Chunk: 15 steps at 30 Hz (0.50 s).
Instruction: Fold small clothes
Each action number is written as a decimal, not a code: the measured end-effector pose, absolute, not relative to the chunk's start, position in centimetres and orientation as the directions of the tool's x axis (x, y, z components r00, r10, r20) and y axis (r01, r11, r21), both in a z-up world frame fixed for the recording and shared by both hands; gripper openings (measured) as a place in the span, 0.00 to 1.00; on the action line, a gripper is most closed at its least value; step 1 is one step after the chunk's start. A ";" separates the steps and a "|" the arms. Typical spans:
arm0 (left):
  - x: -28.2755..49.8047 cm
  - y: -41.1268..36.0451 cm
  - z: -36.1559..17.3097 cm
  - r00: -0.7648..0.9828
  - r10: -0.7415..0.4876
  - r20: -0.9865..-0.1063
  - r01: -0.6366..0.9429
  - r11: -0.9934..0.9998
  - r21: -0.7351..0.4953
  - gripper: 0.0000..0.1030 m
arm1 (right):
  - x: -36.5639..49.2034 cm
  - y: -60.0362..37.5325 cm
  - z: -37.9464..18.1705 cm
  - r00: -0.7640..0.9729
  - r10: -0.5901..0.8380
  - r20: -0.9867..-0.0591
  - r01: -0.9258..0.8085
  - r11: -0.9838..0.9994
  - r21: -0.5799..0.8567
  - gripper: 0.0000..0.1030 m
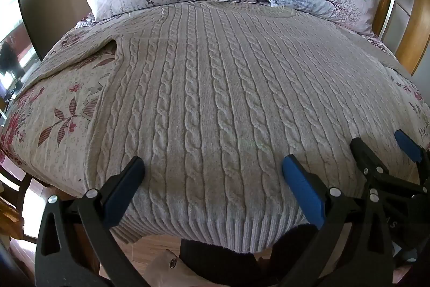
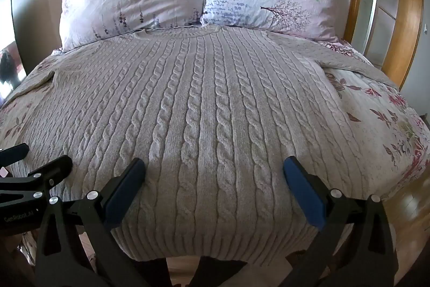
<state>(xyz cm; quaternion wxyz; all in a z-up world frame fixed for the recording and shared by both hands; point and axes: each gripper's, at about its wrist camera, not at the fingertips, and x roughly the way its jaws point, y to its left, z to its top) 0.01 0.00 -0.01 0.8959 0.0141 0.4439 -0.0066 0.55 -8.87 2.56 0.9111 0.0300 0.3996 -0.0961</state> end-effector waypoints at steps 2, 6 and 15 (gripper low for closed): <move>0.0 0.0 0.0 0.606 0.001 -0.796 0.024 1.000 0.019 0.98 | 0.6 -8.9 2.6 0.662 -0.151 -0.734 0.199 0.980 -0.022 0.99; 0.1 0.0 0.1 0.606 0.000 -0.795 0.025 1.000 0.019 0.98 | 0.6 -8.9 2.5 0.662 -0.151 -0.734 0.199 0.980 -0.022 0.99; 0.0 0.0 0.0 0.606 0.000 -0.795 0.024 1.000 0.019 0.98 | 0.6 -8.9 2.5 0.661 -0.151 -0.735 0.199 0.980 -0.022 0.99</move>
